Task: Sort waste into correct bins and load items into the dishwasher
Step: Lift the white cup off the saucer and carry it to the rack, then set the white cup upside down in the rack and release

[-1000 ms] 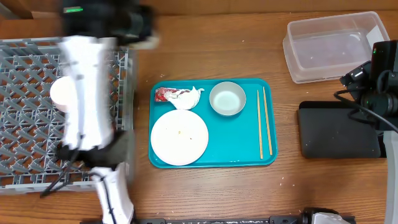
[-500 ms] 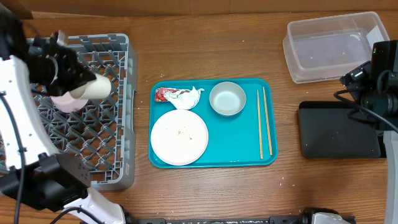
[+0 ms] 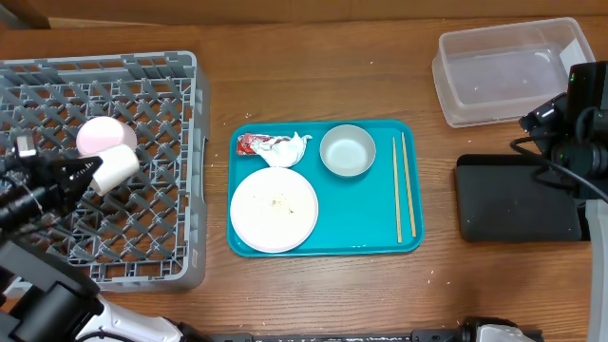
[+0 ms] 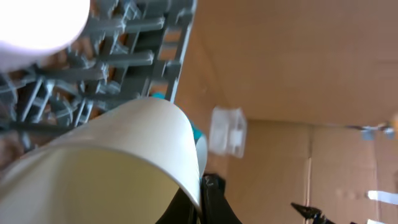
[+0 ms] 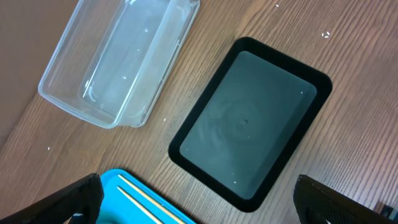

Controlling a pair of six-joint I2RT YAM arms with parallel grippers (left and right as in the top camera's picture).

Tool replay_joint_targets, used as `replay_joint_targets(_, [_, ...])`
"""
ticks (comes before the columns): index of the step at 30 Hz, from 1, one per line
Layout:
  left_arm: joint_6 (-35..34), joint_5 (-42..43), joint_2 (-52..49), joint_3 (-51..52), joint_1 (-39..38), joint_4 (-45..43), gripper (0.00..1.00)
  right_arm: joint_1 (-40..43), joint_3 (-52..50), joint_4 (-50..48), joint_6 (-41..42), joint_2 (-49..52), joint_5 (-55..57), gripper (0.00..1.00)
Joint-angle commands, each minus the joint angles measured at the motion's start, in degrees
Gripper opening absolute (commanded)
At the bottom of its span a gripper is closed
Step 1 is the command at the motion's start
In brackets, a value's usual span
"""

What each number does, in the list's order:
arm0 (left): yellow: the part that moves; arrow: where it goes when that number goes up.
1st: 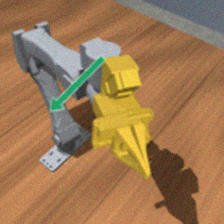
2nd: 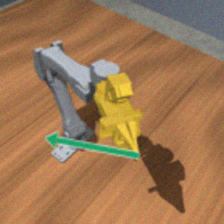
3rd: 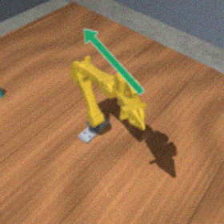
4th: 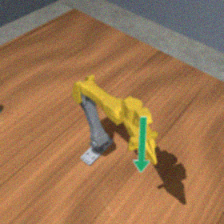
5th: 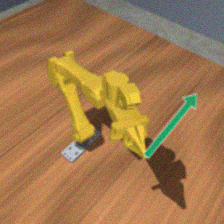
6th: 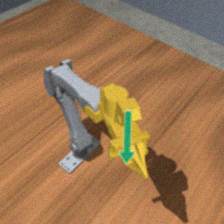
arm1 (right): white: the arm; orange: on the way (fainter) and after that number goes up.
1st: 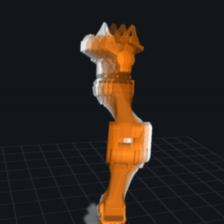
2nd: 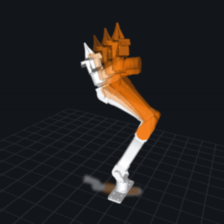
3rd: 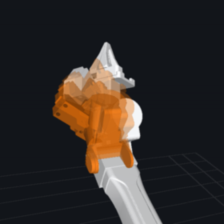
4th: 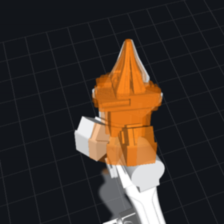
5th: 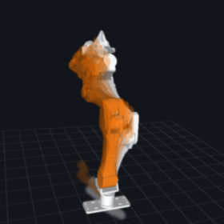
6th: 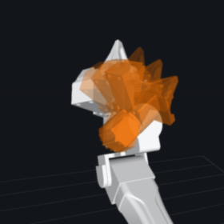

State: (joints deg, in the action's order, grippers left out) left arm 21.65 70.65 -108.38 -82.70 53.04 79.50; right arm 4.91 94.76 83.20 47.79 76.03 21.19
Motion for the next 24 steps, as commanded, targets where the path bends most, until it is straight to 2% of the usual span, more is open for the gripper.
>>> replay_joint_targets(1, [3.7, 11.8, -0.2, 5.7, 0.6, -5.2, 0.04, 0.3, 0.5, -0.1, 0.3, 0.0, 0.2, 1.00])
replay_joint_targets(18, [1.8, 7.5, -0.2, 12.9, -0.6, -21.8, 0.04, 0.3, 0.5, -0.1, 0.2, 0.0, 0.2, 1.00])
replay_joint_targets(24, [-1.7, 8.4, -0.3, 16.3, -0.5, -23.0, 0.04, 0.3, 0.5, -0.1, 0.2, 0.0, 0.2, 1.00])
